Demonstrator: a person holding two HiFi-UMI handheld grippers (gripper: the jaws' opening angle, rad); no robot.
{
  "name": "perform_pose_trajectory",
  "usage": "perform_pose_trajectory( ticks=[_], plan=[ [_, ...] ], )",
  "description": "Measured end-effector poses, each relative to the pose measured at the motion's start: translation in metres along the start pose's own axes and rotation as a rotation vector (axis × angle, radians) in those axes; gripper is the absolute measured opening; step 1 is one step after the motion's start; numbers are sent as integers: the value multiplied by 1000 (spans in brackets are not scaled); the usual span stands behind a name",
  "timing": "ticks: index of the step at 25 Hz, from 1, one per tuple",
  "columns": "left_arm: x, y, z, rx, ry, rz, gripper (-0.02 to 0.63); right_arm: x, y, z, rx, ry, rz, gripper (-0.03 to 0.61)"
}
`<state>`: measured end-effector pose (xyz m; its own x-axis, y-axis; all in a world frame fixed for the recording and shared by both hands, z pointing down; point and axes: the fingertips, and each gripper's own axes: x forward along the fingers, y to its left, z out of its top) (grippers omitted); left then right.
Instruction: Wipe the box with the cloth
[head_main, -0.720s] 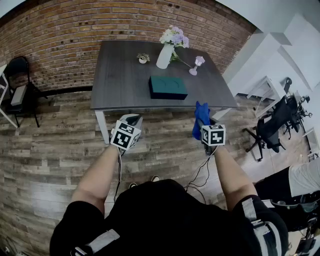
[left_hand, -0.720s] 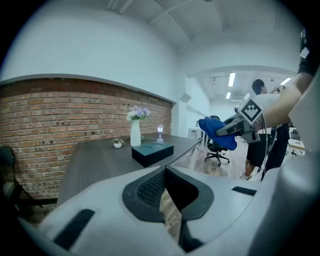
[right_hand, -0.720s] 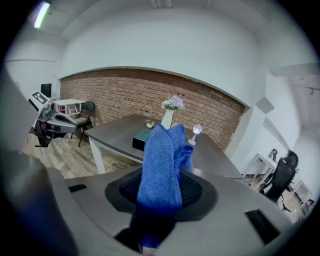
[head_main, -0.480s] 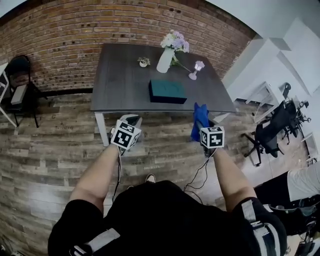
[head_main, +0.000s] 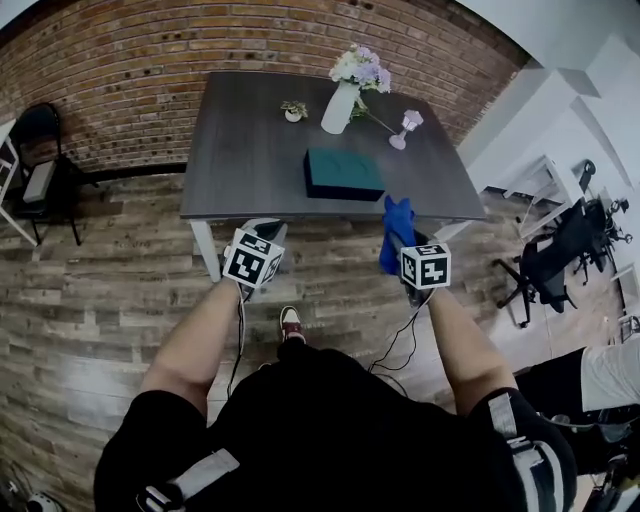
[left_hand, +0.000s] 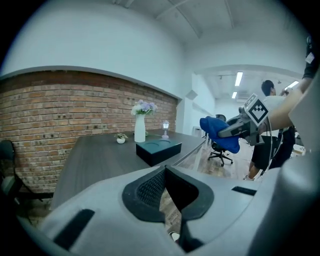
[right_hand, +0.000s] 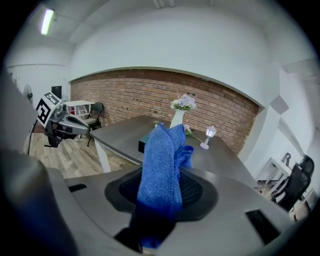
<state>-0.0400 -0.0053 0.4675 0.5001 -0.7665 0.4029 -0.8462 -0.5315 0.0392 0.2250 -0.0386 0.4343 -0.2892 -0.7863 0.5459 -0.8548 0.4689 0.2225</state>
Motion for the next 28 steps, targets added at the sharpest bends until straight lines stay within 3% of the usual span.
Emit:
perform_pose_trajectory(
  ticks=[7,14,18,23,28],
  plan=[
    [32,52,-3,-45,38,75,9,91,32,39,-178,17,165,147],
    [52,109,20,-113,18,169,9,178,126,78,-364,45,474,149],
    [54,140,15,-216,3,257,9,207,165,88,-500,82,589,149],
    [46,158,4,-397,-12,307,9,235,183,100,-612,90,629,150],
    [57,192,-2,-443,-7,297,9,254,194,97,-757,111,641,150]
  ],
)
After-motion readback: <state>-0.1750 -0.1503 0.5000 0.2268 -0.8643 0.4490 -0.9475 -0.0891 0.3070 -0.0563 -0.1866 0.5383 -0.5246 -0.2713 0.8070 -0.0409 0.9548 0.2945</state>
